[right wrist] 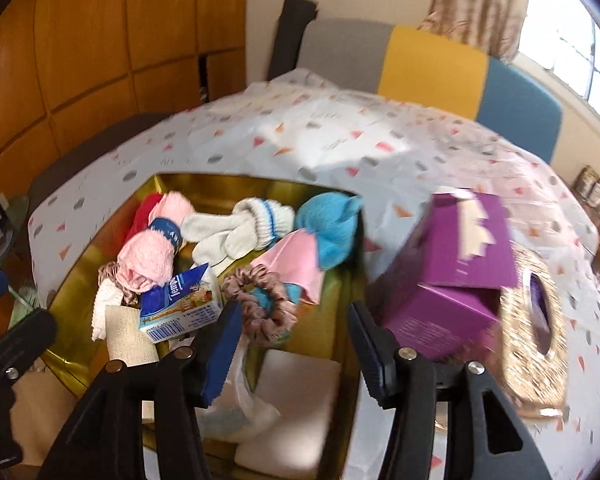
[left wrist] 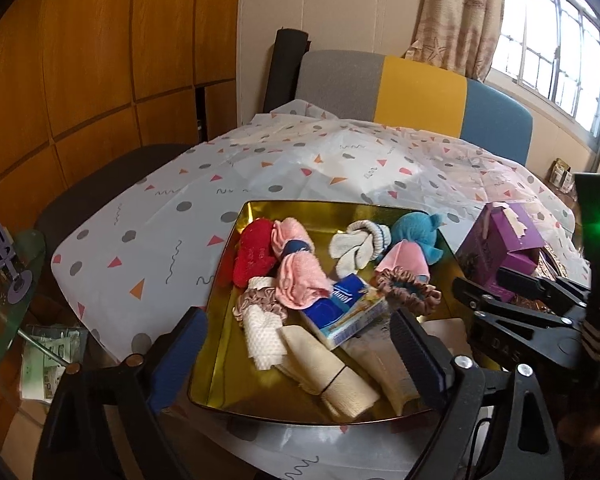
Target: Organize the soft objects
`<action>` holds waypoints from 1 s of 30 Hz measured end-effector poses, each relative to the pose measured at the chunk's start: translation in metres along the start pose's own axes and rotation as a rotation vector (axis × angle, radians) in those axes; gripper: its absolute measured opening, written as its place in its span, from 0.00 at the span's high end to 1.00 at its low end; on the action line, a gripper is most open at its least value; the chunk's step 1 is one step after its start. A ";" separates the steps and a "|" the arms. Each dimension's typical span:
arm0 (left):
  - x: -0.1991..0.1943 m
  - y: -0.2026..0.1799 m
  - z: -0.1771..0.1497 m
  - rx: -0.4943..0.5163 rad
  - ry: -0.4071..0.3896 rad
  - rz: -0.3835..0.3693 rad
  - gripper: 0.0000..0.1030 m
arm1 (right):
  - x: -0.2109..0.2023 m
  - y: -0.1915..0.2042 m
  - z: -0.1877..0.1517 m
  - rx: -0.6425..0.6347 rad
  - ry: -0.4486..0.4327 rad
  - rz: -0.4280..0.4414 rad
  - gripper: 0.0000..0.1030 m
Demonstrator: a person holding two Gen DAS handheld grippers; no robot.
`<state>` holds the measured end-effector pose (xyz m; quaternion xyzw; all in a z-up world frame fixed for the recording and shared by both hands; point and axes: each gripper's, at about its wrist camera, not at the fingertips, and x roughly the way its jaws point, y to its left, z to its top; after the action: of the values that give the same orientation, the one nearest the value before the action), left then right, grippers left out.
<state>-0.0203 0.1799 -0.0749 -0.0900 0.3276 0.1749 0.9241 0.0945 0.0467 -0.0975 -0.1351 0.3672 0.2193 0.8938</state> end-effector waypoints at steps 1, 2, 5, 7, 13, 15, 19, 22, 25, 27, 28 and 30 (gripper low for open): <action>-0.002 -0.003 -0.001 0.006 -0.005 0.001 0.04 | -0.006 -0.002 -0.003 0.014 -0.014 -0.017 0.47; -0.003 -0.004 -0.001 0.008 -0.010 0.002 0.03 | -0.009 -0.004 -0.005 0.022 -0.020 -0.030 0.47; -0.008 -0.009 -0.003 0.004 -0.019 -0.007 0.00 | -0.020 -0.010 -0.012 0.043 -0.033 -0.061 0.46; -0.011 -0.012 -0.005 0.002 -0.025 -0.015 0.00 | -0.026 -0.013 -0.019 0.052 -0.042 -0.079 0.46; -0.018 -0.021 -0.006 0.004 -0.045 -0.010 0.00 | -0.038 -0.026 -0.031 0.110 -0.061 -0.107 0.46; -0.019 -0.023 -0.006 0.002 -0.043 -0.009 0.00 | -0.041 -0.030 -0.032 0.121 -0.065 -0.110 0.46; -0.019 -0.026 -0.007 0.011 -0.041 0.004 0.00 | -0.045 -0.032 -0.033 0.126 -0.077 -0.116 0.46; -0.019 -0.027 -0.007 0.016 -0.042 0.013 0.00 | -0.046 -0.032 -0.032 0.128 -0.080 -0.115 0.46; -0.020 -0.027 -0.007 0.013 -0.044 0.015 0.00 | -0.047 -0.032 -0.032 0.129 -0.087 -0.114 0.46; -0.020 -0.026 -0.007 0.009 -0.047 0.011 0.00 | -0.047 -0.033 -0.032 0.131 -0.088 -0.114 0.46; -0.021 -0.027 -0.007 0.009 -0.048 0.013 0.00 | -0.047 -0.033 -0.032 0.133 -0.088 -0.114 0.46; -0.020 -0.027 -0.007 0.010 -0.049 0.018 0.00 | -0.046 -0.034 -0.032 0.137 -0.086 -0.113 0.46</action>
<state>-0.0285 0.1479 -0.0655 -0.0782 0.3065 0.1835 0.9307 0.0625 -0.0094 -0.0839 -0.0847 0.3344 0.1487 0.9268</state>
